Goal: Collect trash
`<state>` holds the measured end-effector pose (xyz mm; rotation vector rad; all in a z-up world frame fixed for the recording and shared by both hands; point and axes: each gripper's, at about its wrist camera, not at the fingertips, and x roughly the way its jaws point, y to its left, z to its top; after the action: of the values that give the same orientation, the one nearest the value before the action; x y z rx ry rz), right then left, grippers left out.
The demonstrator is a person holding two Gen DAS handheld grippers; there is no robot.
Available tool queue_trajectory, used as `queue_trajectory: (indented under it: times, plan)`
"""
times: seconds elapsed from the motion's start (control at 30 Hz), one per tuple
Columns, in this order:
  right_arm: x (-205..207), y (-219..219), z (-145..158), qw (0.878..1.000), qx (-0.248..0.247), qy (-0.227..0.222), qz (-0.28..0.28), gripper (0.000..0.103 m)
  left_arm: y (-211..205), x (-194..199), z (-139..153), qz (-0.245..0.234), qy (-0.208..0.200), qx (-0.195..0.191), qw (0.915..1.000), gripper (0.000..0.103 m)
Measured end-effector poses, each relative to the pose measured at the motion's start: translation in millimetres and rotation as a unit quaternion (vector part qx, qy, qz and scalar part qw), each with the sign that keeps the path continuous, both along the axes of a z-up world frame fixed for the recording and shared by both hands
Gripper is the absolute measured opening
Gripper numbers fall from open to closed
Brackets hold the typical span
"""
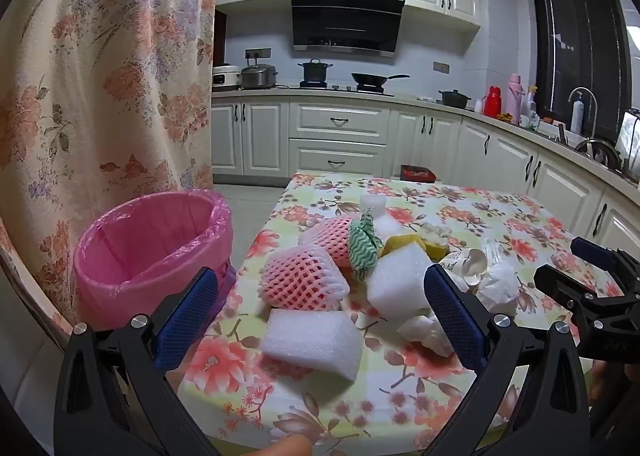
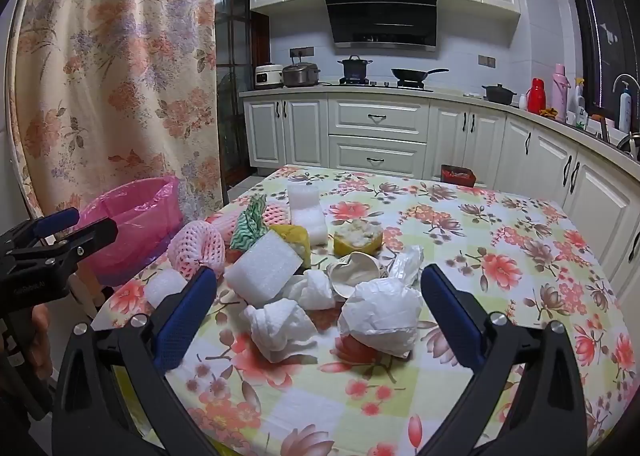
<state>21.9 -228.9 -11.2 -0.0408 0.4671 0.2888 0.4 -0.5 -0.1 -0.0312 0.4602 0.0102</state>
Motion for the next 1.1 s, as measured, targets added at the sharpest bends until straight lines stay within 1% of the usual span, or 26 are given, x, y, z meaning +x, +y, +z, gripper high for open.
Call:
queue_trajectory:
  times: [0.17,0.2,0.3,0.53,1.1]
  plan:
    - [1,0,-1,1.0,0.002,0.003,0.0,0.099,-1,0,0,-0.001,-0.001,-0.007,1.0,0.096]
    - [1,0,-1,1.0,0.003,0.004,0.0,0.099,7,2,-3,-0.001,0.0,-0.006,1.0,0.096]
    - [1,0,-1,1.0,0.003,0.003,-0.001,0.099,8,3,-5,-0.001,0.002,-0.01,0.9999,0.096]
    - [3,-2,-2,1.0,0.002,0.001,-0.004,0.099,6,4,-9,0.003,0.001,-0.007,1.0,0.096]
    - [7,-3,-6,1.0,0.001,0.0,-0.006,0.099,4,11,-8,0.005,0.005,-0.009,0.9999,0.096]
